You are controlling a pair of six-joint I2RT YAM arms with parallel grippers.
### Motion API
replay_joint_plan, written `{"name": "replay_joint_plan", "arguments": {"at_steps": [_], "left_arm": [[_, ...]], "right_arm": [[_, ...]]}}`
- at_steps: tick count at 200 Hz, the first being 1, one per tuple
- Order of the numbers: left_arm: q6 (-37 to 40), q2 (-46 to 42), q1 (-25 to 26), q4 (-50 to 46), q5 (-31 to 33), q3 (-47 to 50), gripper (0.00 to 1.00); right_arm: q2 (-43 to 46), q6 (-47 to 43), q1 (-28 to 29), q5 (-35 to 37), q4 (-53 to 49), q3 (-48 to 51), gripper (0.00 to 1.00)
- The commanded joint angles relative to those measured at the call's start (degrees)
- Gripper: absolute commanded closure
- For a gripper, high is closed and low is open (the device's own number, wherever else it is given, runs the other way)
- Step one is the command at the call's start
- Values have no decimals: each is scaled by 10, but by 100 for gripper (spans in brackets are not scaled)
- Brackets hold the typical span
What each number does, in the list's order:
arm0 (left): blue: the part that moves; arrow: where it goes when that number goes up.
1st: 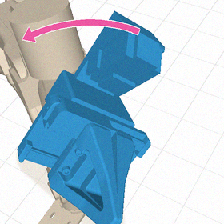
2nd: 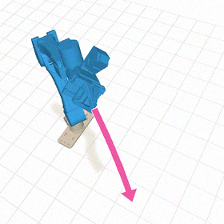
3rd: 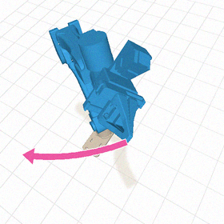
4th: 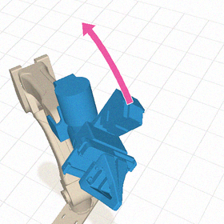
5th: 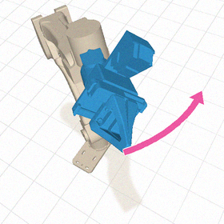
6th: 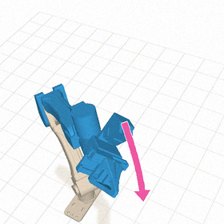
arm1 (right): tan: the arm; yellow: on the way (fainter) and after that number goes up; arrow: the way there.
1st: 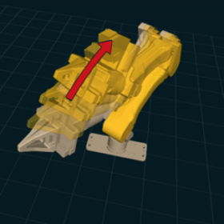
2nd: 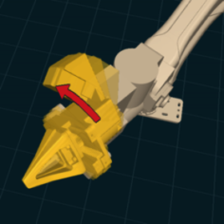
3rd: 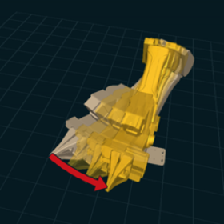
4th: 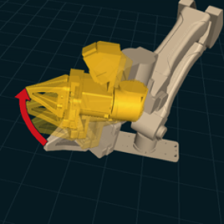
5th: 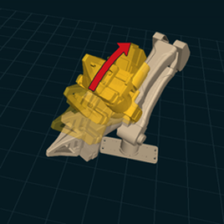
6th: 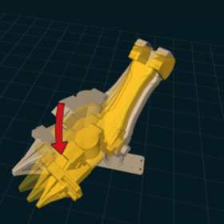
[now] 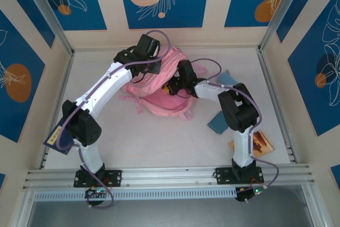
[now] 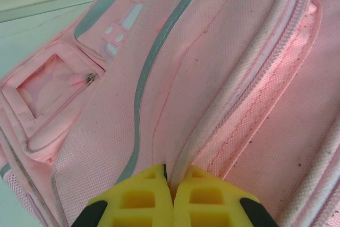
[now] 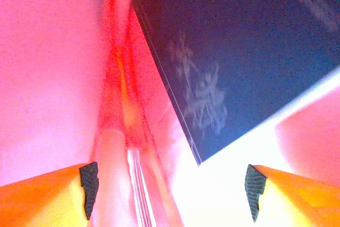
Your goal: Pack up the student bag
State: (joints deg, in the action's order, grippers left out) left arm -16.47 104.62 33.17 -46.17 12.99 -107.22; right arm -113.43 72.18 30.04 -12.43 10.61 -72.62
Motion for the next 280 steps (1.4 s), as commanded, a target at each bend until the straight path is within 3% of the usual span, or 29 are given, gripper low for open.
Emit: {"name": "replay_joint_plan", "arguments": {"at_steps": [1,57,70,81,110,135,168,209,228,280], "left_arm": [[-21,-41,-19,42,4,18,100],[-37,-58,-45,65,-24,99,100],[-47,-66,-52,68,-31,123,90],[-56,-77,-58,69,-34,147,76],[-87,-128,-88,94,-41,242,38],[-110,-176,-131,108,-33,327,22],[-137,-233,-216,104,8,431,6],[-196,-263,-367,99,19,524,0],[-226,-256,-435,111,-20,541,0],[-235,-190,-523,141,-1,538,0]], "right_arm": [[79,-20,2,-8,-51,49,28],[227,-42,-1,36,-107,190,49],[265,-60,0,73,-150,214,50],[299,-78,1,114,-191,230,50],[374,-141,6,210,-298,237,33],[411,-183,5,240,-344,224,16],[413,-215,1,227,-355,202,7],[375,-220,2,193,-349,174,6],[355,-219,2,176,-347,162,6],[340,-213,4,148,-352,131,6]]}}
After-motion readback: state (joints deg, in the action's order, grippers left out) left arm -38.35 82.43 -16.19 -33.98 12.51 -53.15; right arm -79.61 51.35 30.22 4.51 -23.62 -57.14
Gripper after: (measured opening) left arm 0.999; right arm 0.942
